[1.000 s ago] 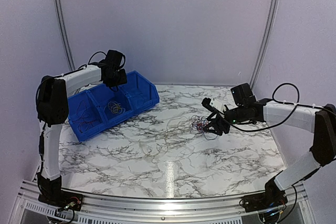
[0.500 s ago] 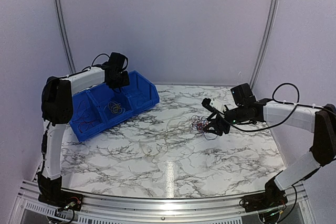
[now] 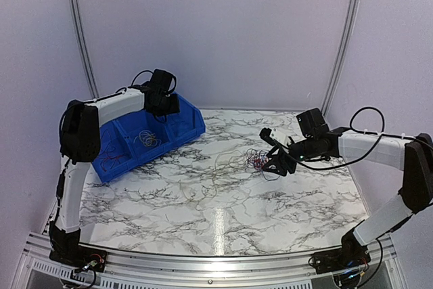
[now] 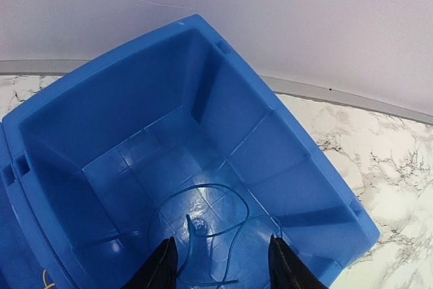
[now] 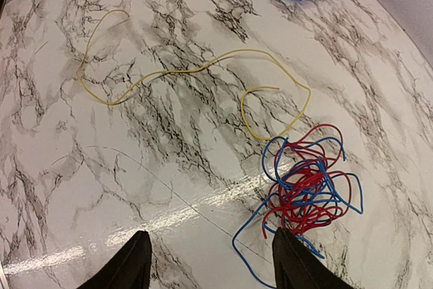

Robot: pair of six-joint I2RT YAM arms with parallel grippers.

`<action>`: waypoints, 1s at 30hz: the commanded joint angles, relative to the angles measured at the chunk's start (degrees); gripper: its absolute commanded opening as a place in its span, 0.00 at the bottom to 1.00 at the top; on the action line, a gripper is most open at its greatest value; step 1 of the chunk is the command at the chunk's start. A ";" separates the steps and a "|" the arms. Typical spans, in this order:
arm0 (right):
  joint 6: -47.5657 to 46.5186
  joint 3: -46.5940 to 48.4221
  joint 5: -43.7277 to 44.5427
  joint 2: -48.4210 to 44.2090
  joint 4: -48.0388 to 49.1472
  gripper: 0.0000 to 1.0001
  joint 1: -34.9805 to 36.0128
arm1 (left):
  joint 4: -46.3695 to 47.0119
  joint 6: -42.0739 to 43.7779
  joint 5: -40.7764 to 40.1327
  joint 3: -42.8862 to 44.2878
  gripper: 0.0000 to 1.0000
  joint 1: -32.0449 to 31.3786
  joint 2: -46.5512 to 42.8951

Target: Untangle the cables

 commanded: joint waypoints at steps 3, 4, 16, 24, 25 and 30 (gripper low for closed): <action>-0.67 1.51 0.27 -0.04 -0.49 0.61 -0.04 | 1.02 4.99 -1.66 0.04 0.51 0.18 -3.13; -0.78 1.52 0.25 0.03 -0.48 0.61 -0.04 | 1.17 7.40 -2.44 -0.25 0.53 0.04 -4.53; -1.32 2.15 0.93 -0.20 -0.94 0.61 -0.03 | 1.56 17.23 -2.07 -7.19 0.99 -1.67 -24.65; 1.89 3.72 2.07 -8.02 1.62 0.62 -0.88 | 5.66 24.04 -5.45 -27.34 0.99 -12.21 -43.90; 1.42 4.59 2.34 -8.45 1.03 0.62 -0.90 | 8.98 23.56 -4.86 -33.38 0.99 -13.01 -46.57; -0.66 6.56 2.57 -8.19 0.00 0.63 -0.84 | 29.11 20.96 -12.86 -59.80 0.99 -16.74 -61.62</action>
